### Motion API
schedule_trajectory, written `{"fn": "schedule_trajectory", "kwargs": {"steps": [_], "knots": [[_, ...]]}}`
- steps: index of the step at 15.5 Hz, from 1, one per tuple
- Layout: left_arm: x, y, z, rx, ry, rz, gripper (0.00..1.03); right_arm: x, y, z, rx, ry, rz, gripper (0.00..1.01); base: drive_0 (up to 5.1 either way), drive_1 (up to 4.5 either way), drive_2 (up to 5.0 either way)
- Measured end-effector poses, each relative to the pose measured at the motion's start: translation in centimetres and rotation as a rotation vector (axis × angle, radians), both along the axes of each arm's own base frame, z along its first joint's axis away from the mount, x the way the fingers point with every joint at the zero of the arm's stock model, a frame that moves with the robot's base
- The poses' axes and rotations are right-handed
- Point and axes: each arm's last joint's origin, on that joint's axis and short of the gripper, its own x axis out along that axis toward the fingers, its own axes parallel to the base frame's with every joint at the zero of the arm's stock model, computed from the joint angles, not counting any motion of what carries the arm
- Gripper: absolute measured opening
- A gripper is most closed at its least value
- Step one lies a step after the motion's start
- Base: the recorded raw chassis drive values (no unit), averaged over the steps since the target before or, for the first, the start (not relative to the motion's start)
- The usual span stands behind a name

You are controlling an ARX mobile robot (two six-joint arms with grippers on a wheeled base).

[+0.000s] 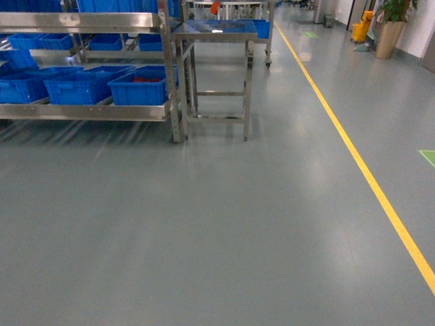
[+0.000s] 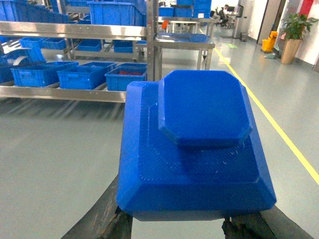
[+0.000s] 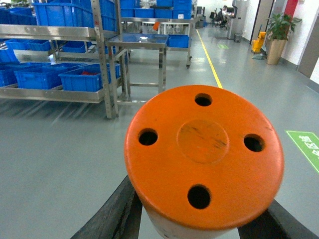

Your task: Sort blue parts and orange caps into right shelf containers

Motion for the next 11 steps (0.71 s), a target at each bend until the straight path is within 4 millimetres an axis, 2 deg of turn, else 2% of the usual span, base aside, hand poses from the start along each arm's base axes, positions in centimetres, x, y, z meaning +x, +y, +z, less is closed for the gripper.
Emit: {"fn": "schedule_trajectory", "kwargs": {"steps": [11], "knots": [[0.00, 0.00, -0.01, 0.000, 0.001, 0.000, 0.41, 0.00, 0.00, -0.07, 0.000, 0.007, 0.000, 0.44, 0.1, 4.34, -4.2]]}}
